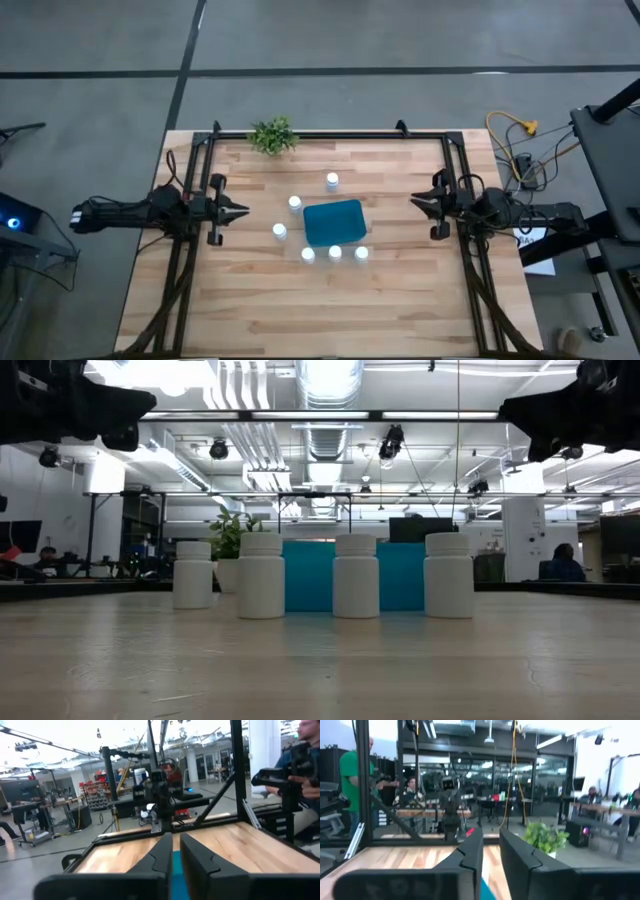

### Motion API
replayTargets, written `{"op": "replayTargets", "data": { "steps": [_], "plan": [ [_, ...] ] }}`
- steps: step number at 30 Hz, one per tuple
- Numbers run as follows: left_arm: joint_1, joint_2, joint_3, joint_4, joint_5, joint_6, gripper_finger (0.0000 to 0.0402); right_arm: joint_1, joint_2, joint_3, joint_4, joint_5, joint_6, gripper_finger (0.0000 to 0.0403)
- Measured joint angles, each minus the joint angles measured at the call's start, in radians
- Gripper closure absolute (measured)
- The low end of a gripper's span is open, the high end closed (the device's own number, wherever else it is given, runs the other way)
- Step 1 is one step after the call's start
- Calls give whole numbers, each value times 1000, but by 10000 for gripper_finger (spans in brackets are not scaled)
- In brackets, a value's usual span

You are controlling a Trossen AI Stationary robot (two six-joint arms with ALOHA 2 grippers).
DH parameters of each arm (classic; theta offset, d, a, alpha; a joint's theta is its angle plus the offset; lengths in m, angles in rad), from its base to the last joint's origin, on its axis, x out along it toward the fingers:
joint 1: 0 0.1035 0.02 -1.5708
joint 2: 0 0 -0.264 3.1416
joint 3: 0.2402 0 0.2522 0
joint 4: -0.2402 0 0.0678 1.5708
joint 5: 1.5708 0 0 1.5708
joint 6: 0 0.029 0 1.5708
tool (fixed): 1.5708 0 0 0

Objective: Pick and place pill bottles into a basket
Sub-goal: Put the white medicine bottle into the blue bin

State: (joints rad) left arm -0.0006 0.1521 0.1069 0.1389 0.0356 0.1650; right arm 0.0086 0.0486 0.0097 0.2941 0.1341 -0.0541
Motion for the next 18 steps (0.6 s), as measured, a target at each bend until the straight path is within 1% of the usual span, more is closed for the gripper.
{"op": "replayTargets", "data": {
  "steps": [4, 8, 13, 18],
  "plan": [
    [0, 20, 7, 21, -4, -1, 348, 0, 0, 0, 65, 0, -44, 314],
    [0, 17, 6, 47, -13, -9, 341, 0, 0, 0, 84, 0, -4, 305],
    [0, 9, 5, 79, -15, -76, 340, 0, 0, 0, 78, 0, -7, 310],
    [0, 18, 4, 74, -15, -80, 340, 0, 0, 0, 78, -1, 17, 322]
  ]
}}
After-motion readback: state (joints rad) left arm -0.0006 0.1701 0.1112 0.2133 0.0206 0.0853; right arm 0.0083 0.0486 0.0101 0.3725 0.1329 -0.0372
